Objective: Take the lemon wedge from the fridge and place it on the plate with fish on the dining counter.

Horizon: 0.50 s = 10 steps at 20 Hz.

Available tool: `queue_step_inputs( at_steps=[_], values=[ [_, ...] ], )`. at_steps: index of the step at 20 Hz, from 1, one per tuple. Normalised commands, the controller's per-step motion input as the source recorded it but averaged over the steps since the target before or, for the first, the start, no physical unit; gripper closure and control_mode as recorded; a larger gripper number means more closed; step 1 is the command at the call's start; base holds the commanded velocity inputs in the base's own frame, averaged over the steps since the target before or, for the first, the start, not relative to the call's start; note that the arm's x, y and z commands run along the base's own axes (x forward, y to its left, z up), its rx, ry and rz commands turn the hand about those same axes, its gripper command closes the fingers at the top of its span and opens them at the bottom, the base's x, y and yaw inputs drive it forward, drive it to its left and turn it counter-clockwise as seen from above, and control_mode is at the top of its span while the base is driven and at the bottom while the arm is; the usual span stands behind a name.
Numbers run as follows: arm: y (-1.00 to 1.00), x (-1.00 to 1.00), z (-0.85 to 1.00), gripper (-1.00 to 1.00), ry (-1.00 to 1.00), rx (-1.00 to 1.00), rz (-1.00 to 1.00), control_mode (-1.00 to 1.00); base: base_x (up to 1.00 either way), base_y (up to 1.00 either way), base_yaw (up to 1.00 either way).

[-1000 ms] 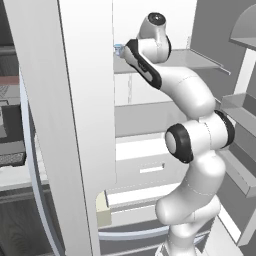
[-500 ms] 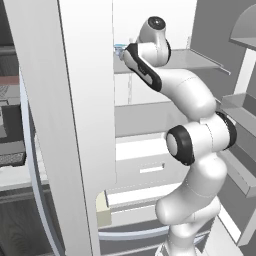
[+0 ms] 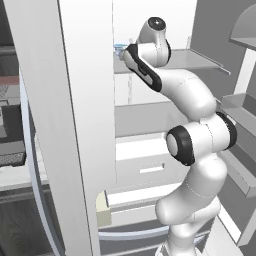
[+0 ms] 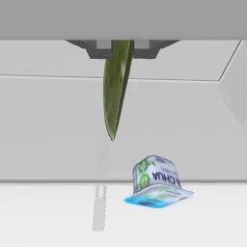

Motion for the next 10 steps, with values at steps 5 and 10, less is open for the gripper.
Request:
queue_step_inputs(
  at_steps=[5,10],
  values=[
    [0.00,-0.23,0.00,1.00,-0.14,-0.01,0.00,-1.00,0.00,0.00,0.00],
    [0.00,-0.04,0.00,1.00,-0.02,0.00,0.00,-1.00,0.00,0.00,0.00]
  ],
)
